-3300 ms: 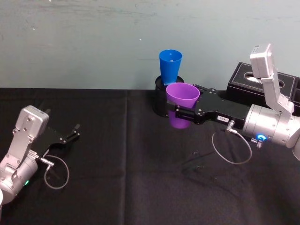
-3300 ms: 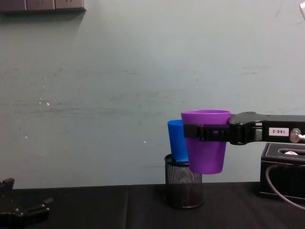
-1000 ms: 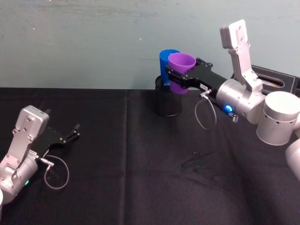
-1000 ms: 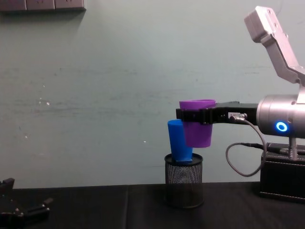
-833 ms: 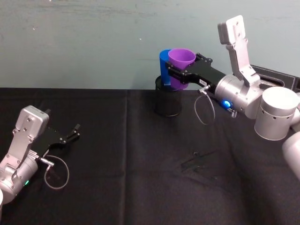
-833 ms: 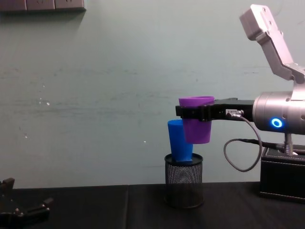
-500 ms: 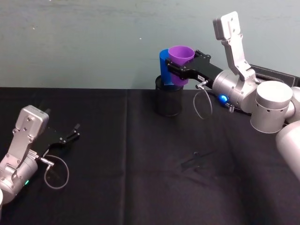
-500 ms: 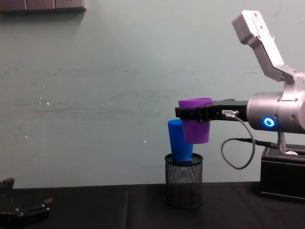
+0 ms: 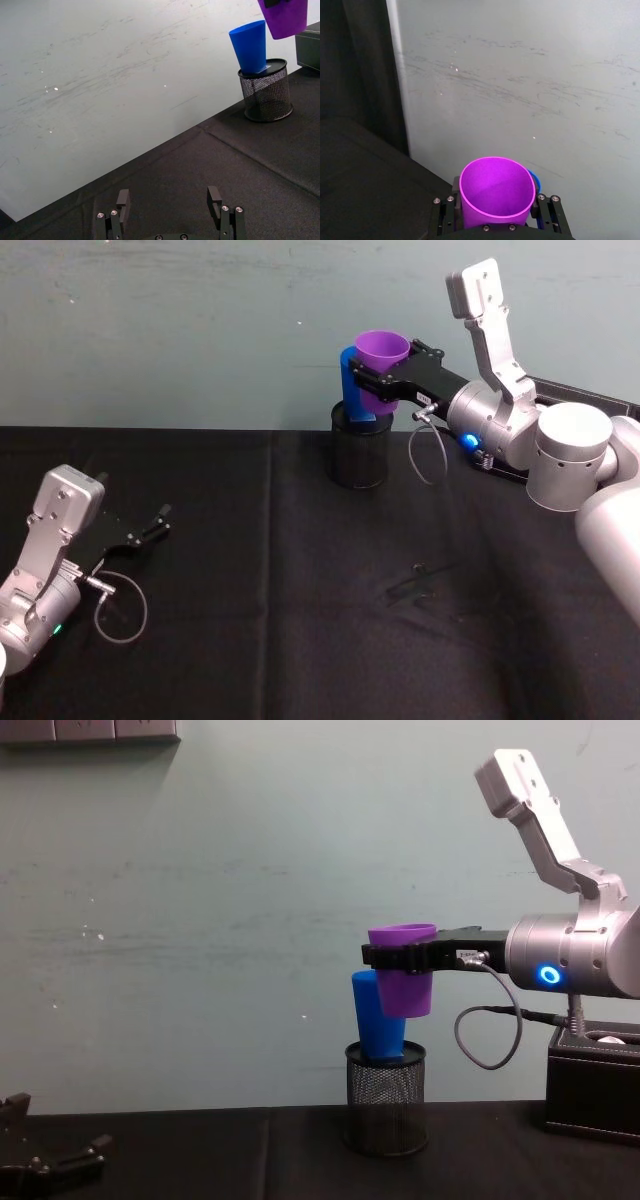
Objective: Pick up one cup with a gripper and tap it against the other cup.
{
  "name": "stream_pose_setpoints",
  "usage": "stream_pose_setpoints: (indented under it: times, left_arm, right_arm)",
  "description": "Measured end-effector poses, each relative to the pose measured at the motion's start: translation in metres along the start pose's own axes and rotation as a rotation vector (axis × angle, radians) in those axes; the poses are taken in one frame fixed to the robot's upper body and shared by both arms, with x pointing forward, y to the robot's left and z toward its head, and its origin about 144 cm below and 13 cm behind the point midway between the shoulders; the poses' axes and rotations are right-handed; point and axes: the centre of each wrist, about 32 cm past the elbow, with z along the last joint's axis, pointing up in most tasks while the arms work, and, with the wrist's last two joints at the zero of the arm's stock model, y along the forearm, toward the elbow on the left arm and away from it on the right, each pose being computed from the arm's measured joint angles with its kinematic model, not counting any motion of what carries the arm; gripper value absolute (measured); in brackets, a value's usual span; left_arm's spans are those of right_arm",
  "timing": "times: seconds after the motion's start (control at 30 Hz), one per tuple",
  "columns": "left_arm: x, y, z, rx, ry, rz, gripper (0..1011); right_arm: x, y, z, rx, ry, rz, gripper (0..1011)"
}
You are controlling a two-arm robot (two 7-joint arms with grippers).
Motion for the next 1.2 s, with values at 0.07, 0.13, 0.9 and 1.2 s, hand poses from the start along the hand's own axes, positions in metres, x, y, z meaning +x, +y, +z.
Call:
stream_pose_setpoints:
  times: [0.07,0.13,0.9,1.2]
  left_arm:
    - [0.0,0.0,0.0,0.0,0.0,0.0,1011]
    - [0.0,0.0,0.0,0.0,0.0,0.0,1011]
    - [0.0,0.0,0.0,0.0,0.0,0.0,1011]
    - [0.0,0.0,0.0,0.0,0.0,0.0,1012]
  right_arm:
    - [0.0,0.002,0.0,0.003,0.001,0.0,741]
    - [0.0,0.004,-0.001,0.004,0.004,-0.002,741]
    - [0.0,0.011,-0.005,0.01,0.023,-0.027,741]
    - [-0.001,0.014,-0.004,0.008,0.023,-0.039,741]
